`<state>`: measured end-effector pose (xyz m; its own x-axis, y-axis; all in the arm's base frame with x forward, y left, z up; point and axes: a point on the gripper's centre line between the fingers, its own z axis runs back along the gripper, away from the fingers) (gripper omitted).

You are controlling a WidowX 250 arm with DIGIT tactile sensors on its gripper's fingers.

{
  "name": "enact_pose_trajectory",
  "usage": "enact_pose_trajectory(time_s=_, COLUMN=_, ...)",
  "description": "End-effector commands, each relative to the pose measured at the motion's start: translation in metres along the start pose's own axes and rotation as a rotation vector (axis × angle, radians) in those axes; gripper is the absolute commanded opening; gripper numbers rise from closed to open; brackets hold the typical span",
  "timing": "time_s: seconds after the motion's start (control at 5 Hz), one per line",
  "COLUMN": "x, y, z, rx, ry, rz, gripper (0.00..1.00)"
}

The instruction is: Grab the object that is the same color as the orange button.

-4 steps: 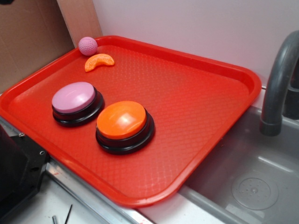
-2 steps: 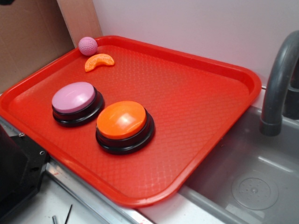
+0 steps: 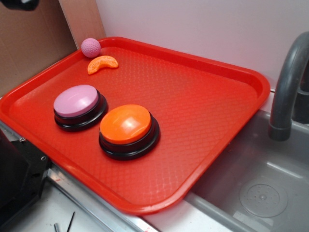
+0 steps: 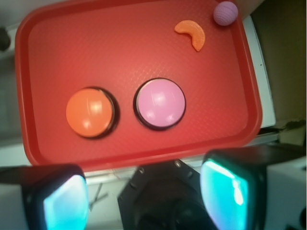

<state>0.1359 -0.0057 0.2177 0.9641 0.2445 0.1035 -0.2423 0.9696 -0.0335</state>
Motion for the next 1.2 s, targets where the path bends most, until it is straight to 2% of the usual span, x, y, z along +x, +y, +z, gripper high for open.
enact_pose_trajectory(time_s=0.0, x=0.038, y=0.023, z=-0.034, rx=-0.023, ry=-0.064, rz=0.224, gripper=1.0)
enact_pose_trajectory(time_s=0.4, x=0.076, y=0.049, z=-0.081, rx=0.005, ry=-0.078, rz=0.369, gripper=1.0)
enact_pose_trajectory(time_s=0.6, x=0.1, y=0.082, z=-0.115, rx=-0.005, ry=-0.06, rz=0.388, gripper=1.0)
enact_pose_trajectory(time_s=1.0, x=0.129, y=0.109, z=-0.153, rx=0.0, ry=-0.079, rz=0.19, gripper=1.0)
